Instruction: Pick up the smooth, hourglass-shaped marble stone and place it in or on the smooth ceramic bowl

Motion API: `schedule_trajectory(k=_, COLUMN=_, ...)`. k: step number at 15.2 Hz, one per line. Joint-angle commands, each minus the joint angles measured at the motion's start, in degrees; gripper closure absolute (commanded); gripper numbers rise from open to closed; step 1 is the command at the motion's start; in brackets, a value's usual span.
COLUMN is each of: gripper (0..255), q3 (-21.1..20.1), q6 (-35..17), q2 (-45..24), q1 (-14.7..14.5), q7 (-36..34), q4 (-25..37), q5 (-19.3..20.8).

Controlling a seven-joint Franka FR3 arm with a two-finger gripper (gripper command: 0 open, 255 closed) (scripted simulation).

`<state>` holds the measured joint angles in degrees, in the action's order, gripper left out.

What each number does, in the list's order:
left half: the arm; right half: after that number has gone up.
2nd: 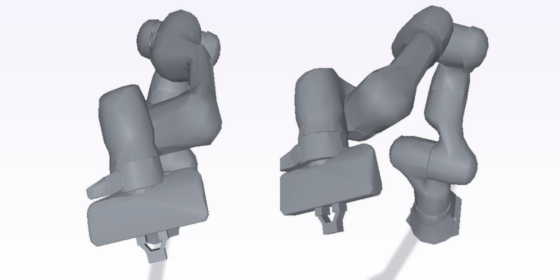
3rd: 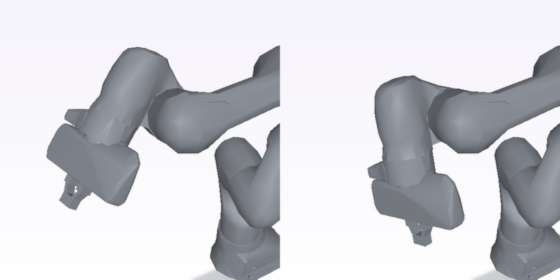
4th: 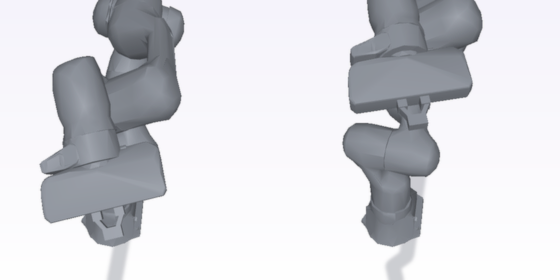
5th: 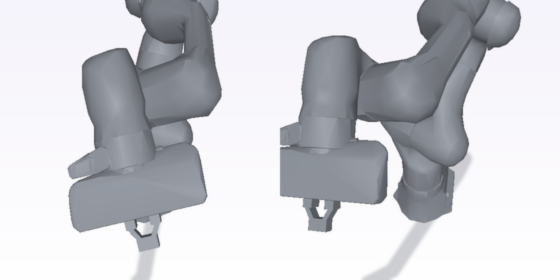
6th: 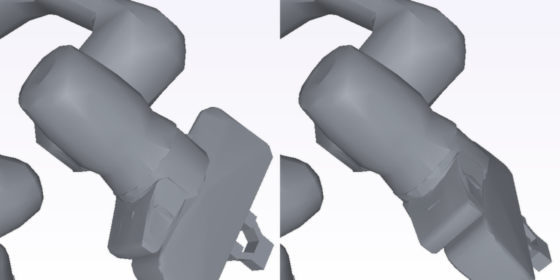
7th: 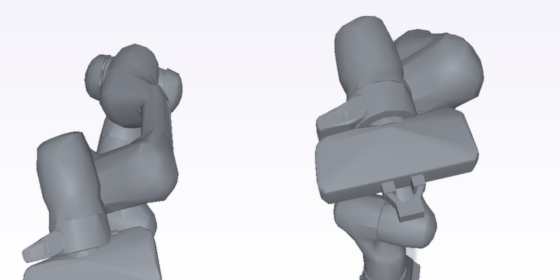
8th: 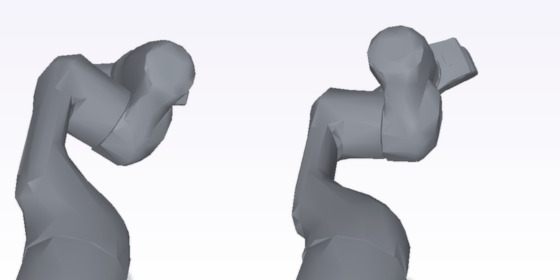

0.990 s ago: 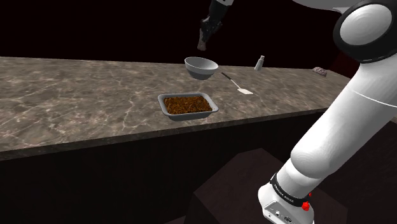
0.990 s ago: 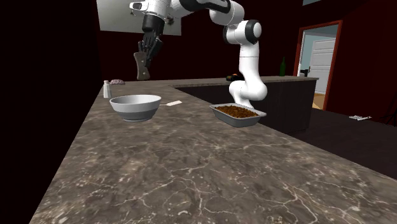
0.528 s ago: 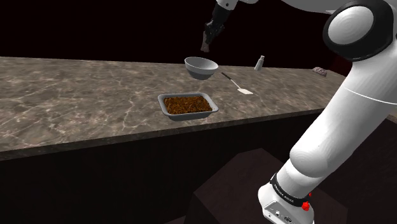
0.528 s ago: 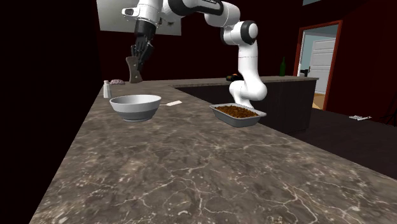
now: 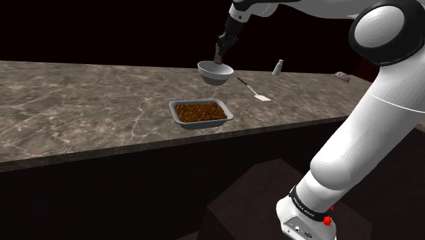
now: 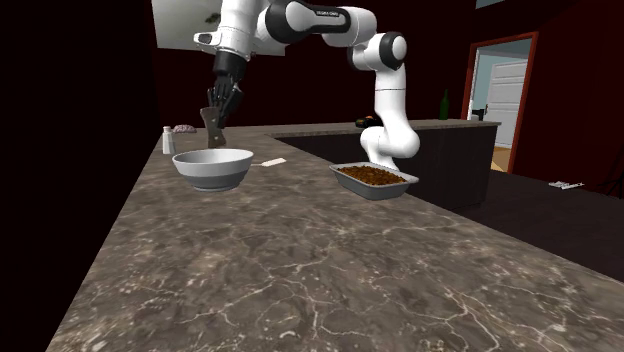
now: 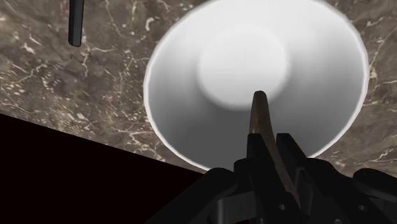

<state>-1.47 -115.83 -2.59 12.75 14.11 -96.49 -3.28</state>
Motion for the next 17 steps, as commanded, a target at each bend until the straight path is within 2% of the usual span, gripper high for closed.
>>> schedule_trajectory(k=1, gripper=255, q3=0.05, q6=-1.64, q2=0.0, q1=0.06, q7=0.24, q4=-1.63, q5=-0.09)
schedule_trajectory(k=3, gripper=255, q3=0.04, q6=-3.27, q2=0.03, q1=0.06, q7=0.33, q4=-3.27, q5=-0.14)
schedule_trajectory(k=10, gripper=255, q3=0.04, q6=-3.27, q2=0.03, q1=0.06, q7=0.33, q4=-3.27, q5=-0.14)
schedule_trajectory(k=11, gripper=0, q3=0.04, q6=-3.27, q2=0.02, q1=0.06, q7=0.33, q4=-3.27, q5=-0.14)
schedule_trajectory(k=16, gripper=0, q3=0.04, q6=-3.27, q2=0.03, q1=0.06, q7=0.33, q4=-3.27, q5=-0.14)
schedule_trajectory(k=17, gripper=0, q3=0.09, q6=-1.59, q2=0.7, q1=0.11, q7=0.33, q4=-2.27, q5=-0.13)
